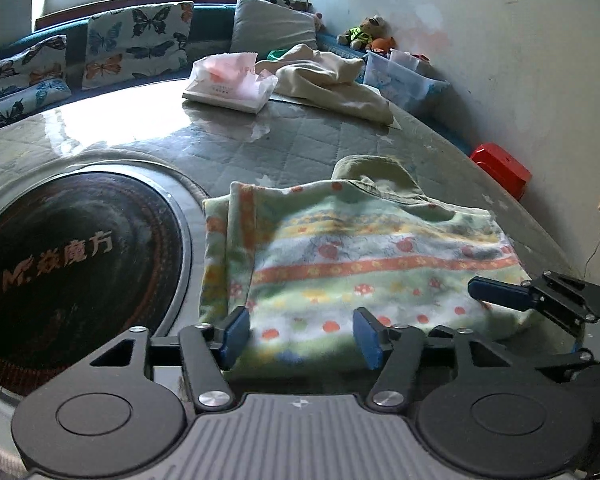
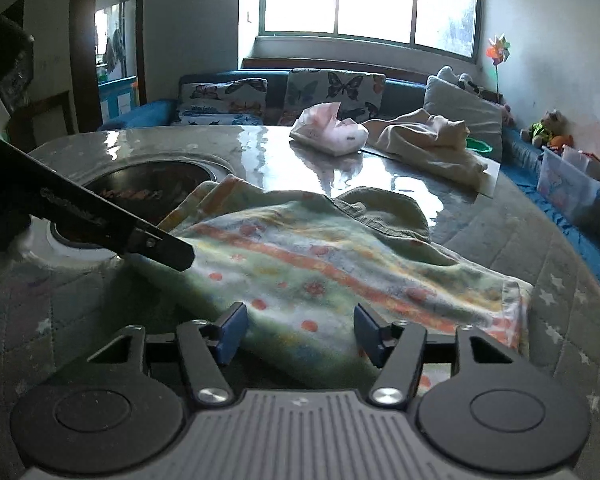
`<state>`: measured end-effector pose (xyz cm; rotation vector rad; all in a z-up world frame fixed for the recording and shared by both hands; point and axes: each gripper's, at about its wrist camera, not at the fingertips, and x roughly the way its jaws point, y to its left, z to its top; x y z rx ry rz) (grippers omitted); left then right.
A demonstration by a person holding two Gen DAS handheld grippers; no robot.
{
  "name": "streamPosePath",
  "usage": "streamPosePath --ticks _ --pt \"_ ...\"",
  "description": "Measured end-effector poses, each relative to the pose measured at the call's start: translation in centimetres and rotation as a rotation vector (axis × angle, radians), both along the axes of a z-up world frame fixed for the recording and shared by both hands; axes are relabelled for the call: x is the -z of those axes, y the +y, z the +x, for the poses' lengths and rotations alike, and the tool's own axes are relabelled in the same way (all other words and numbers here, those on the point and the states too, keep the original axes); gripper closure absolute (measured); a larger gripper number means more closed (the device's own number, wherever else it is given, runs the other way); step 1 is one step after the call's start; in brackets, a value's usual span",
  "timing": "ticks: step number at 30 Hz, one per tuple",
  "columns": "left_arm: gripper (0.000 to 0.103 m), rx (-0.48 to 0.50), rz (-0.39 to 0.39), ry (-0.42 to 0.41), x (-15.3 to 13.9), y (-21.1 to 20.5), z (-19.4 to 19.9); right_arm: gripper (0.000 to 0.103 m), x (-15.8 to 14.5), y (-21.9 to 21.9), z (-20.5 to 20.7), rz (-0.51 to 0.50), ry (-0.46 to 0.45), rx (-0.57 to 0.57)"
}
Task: Fold clothes
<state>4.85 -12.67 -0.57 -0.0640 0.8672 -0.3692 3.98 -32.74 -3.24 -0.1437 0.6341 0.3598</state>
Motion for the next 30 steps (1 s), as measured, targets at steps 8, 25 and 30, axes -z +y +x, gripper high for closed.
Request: streamPosePath --ticks 8,25,30 --pt "0.014 -0.033 -0.006 -0.021 -0.2 0.6 -2.9 0.007 -0.5 0.0 -1.4 0.026 -0.023 0.047" --pt "0.000 -0.098 0.026 -0.052 0.1 1.4 -7.9 0.000 0.0 0.3 -4.4 0.023 -0.034 0.082" --pt "0.000 -0.123 0.046 -0.046 0.5 1.3 -9.1 0.000 0.3 -0.2 -5.1 0.048 -0.013 0.087"
